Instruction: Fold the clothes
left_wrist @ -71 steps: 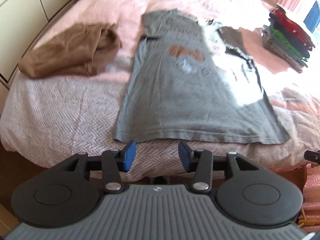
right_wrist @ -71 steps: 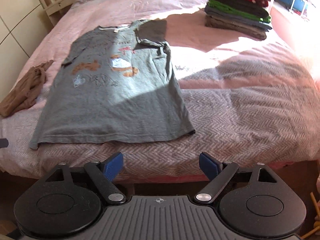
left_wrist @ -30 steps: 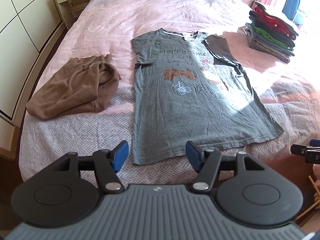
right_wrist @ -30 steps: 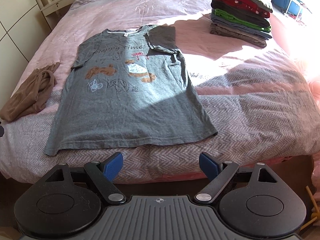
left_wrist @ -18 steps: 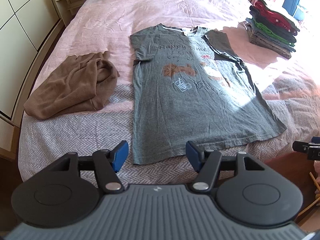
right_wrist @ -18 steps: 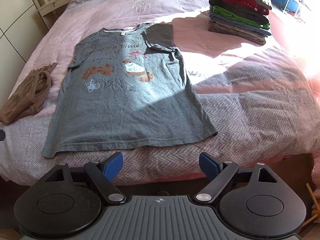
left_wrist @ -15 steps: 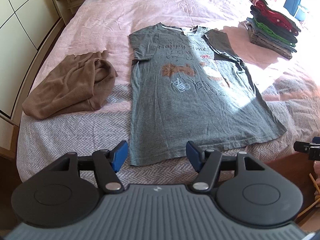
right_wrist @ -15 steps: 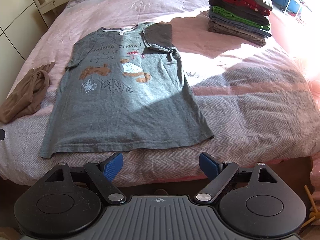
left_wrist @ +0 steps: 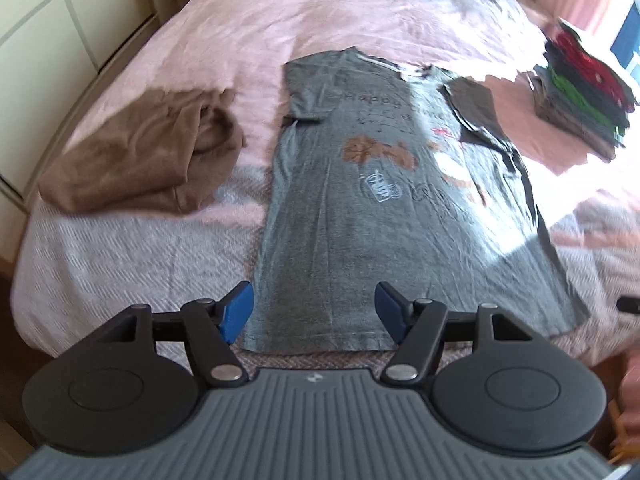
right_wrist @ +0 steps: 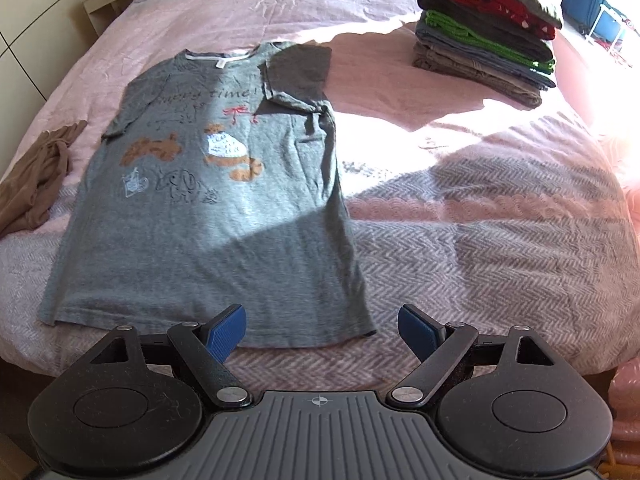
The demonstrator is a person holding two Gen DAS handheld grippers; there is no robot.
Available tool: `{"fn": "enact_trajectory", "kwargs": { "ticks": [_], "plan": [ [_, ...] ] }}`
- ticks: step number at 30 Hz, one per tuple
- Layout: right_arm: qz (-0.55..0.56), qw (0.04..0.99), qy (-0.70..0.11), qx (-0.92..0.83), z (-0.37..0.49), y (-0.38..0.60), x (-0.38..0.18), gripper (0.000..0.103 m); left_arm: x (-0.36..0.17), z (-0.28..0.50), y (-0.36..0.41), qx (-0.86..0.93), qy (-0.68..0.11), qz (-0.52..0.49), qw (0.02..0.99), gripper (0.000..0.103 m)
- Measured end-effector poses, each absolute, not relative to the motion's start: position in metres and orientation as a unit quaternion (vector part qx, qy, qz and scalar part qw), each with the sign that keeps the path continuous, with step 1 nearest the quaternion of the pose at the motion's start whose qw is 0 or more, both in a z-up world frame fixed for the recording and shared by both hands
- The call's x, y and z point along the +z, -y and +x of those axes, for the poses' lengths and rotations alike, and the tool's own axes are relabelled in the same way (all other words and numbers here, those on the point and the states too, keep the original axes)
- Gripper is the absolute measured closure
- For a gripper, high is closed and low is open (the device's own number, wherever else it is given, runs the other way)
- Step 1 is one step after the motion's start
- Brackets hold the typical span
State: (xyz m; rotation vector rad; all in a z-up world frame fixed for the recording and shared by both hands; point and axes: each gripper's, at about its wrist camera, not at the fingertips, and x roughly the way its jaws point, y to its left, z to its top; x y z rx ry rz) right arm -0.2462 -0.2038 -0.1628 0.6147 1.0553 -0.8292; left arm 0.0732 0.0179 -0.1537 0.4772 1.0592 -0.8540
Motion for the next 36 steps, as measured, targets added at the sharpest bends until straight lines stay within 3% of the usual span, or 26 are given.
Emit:
{"fn": "enact_trajectory", "kwargs": {
  "ticks": [3, 5, 10, 20, 28, 32, 36],
  "plan": [
    [0.299, 0.74, -0.48, -0.365, -0.258, 0.223, -0.184, 0.017, -0.184, 0.099, -0.029, -0.364, -0.526, 0.189, 0.745, 0.046],
    [0.319, 0.735, -0.476, -0.361, -0.268, 0.235, -0.201, 0.017, -0.207, 0.115, -0.036, -0.355, -0.549, 0.167, 0.738, 0.056],
    [0.404, 0.722, -0.441, -0.348, -0.294, 0.264, -0.239, 0.017, -0.264, 0.156, -0.051, -0.342, -0.602, 0.103, 0.714, 0.063],
    [0.54, 0.711, -0.349, -0.285, -0.326, 0.308, -0.302, 0.018, -0.323, 0.209, -0.065, -0.389, -0.639, 0.035, 0.663, 0.063],
    [0.599, 0.705, -0.303, -0.23, -0.346, 0.325, -0.32, 0.018, -0.351, 0.226, -0.07, -0.438, -0.666, 0.004, 0.603, 0.063],
    [0.61, 0.703, -0.304, -0.204, -0.346, 0.329, -0.326, 0.031, -0.36, 0.227, -0.067, -0.459, -0.682, -0.004, 0.57, 0.063],
    [0.622, 0.702, -0.299, -0.178, -0.349, 0.327, -0.329, 0.032, -0.364, 0.225, -0.065, -0.464, -0.693, -0.003, 0.552, 0.063]
  ]
}}
